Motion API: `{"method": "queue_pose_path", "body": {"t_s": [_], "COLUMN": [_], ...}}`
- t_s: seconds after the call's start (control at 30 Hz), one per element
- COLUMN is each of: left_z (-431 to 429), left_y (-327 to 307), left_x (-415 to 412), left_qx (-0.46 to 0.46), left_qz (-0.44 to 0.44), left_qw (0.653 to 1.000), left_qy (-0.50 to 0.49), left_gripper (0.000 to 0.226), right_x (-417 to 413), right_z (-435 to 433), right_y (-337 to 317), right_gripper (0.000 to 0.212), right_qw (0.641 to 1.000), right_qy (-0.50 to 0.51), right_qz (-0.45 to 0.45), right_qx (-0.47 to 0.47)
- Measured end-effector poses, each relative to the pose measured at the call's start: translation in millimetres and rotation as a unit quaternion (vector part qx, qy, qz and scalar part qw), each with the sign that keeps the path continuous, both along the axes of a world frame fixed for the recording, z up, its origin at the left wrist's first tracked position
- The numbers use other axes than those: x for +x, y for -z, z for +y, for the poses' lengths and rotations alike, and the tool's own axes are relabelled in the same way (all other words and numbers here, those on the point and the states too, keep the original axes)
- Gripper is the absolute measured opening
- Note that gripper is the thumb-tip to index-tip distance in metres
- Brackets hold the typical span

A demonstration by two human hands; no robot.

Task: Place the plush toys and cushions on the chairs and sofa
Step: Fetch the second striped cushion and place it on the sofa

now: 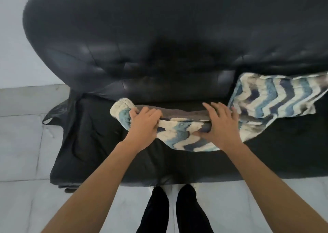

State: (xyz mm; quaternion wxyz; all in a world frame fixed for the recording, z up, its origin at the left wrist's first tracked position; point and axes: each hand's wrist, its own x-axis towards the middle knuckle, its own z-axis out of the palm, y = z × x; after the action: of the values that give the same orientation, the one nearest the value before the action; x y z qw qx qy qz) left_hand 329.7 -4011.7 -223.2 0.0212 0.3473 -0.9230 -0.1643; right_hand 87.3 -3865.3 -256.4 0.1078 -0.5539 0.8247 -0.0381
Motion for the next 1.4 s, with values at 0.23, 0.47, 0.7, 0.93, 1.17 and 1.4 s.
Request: {"method": "queue_pose_path", "body": {"t_s": [0.23, 0.47, 0.7, 0.93, 1.17, 1.4], "left_z": [-46, -139, -118, -144, -155, -86], "left_y": [88, 177, 253, 266, 262, 295], "left_x": [19, 12, 10, -3, -14, 7], "left_qx": [0.041, -0.101, -0.110, -0.175, -0.213, -0.205], "left_qz": [-0.019, -0.067, -0.070, 0.084, 0.087, 0.085], "left_qw": [0.993, 0.988, 0.983, 0.969, 0.955, 0.963], "left_qy": [-0.113, -0.096, -0.129, -0.152, -0.187, -0.154], "left_gripper": [0.048, 0.049, 0.093, 0.020, 0.044, 0.075], "right_x": [-16, -41, -25, -38, -25, 38], "right_z": [-35, -120, -134, -156, -164, -126], "right_y": [91, 171, 233, 237, 246, 265], "right_gripper": [0.062, 0.056, 0.107, 0.040, 0.058, 0.075], "right_qw": [0.999, 0.991, 0.997, 0.985, 0.964, 0.957], "right_qy": [-0.020, -0.045, 0.019, 0.061, 0.059, 0.052], "right_qz": [0.032, 0.080, 0.065, 0.084, 0.083, 0.027], "right_qx": [-0.009, -0.093, -0.030, -0.141, -0.247, -0.284]}}
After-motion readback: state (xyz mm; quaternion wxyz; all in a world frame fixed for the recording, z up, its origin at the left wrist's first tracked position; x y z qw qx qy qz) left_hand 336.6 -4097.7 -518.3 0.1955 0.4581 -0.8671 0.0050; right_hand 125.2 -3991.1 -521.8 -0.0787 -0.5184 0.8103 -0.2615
